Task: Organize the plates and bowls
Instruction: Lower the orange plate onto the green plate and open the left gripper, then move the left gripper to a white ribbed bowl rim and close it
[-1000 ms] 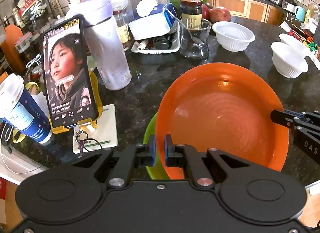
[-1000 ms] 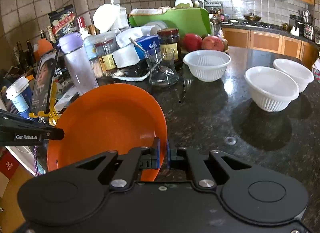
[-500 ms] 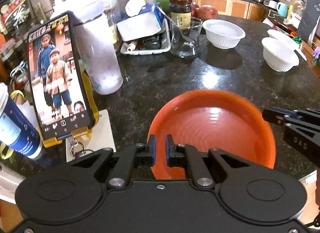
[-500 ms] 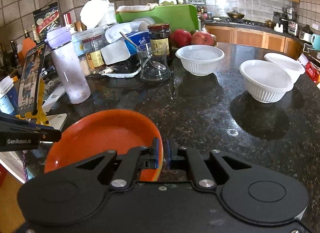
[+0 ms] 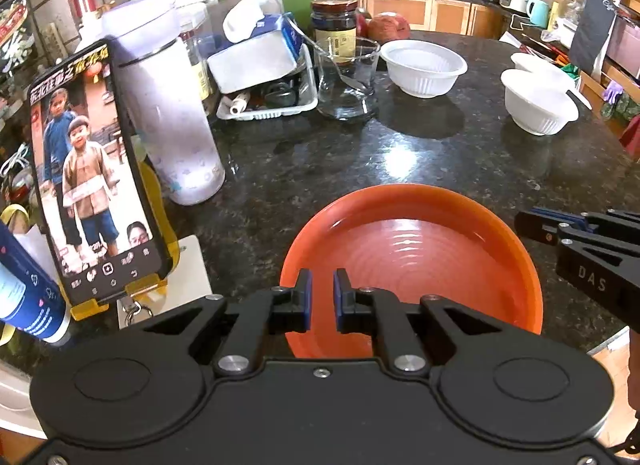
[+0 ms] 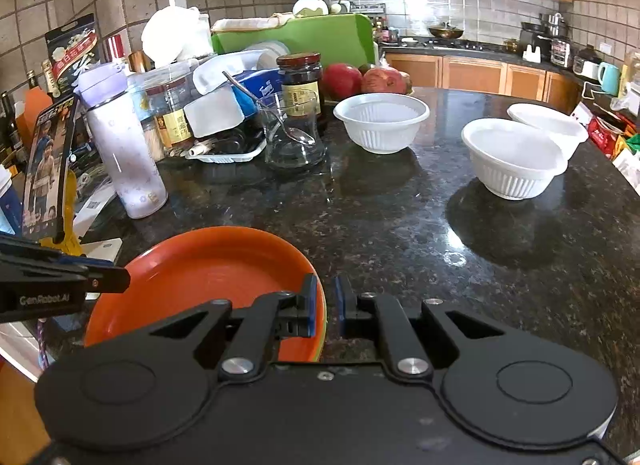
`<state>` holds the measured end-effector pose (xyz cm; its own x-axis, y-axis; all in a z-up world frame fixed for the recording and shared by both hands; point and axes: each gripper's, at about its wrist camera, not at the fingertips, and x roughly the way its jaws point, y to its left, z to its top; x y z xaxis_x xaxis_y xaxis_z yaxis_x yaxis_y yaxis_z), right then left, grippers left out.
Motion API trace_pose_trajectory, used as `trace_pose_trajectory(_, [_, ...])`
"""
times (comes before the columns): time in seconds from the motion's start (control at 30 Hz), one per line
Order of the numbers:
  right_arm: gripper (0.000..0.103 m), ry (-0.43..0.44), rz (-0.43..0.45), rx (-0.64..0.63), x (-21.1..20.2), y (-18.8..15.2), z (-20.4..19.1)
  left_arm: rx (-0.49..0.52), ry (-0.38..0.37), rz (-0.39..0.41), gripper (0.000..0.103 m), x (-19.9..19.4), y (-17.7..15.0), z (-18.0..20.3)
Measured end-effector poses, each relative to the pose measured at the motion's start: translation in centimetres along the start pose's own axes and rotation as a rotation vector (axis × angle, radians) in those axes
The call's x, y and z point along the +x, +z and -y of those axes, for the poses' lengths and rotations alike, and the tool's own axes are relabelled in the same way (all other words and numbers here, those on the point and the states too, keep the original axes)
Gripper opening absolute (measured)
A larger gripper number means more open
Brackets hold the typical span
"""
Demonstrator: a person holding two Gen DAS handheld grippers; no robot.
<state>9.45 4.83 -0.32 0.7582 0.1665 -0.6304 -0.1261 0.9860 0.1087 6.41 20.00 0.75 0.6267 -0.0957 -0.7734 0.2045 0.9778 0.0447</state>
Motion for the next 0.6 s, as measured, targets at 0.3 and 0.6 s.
trace_pose_trajectory(0.3, [0.014,-0.041,0.004,0.047,-0.9,-0.8,1.5,0.065,-0.009,0.026,0.023,0.3,0.5,1.5])
trace_pose_trajectory(0.6, [0.029,-0.089,0.027,0.122,-1.7,-0.3,7.4,0.086,-0.019,0.083,0.049,-0.4,2.2,4.0])
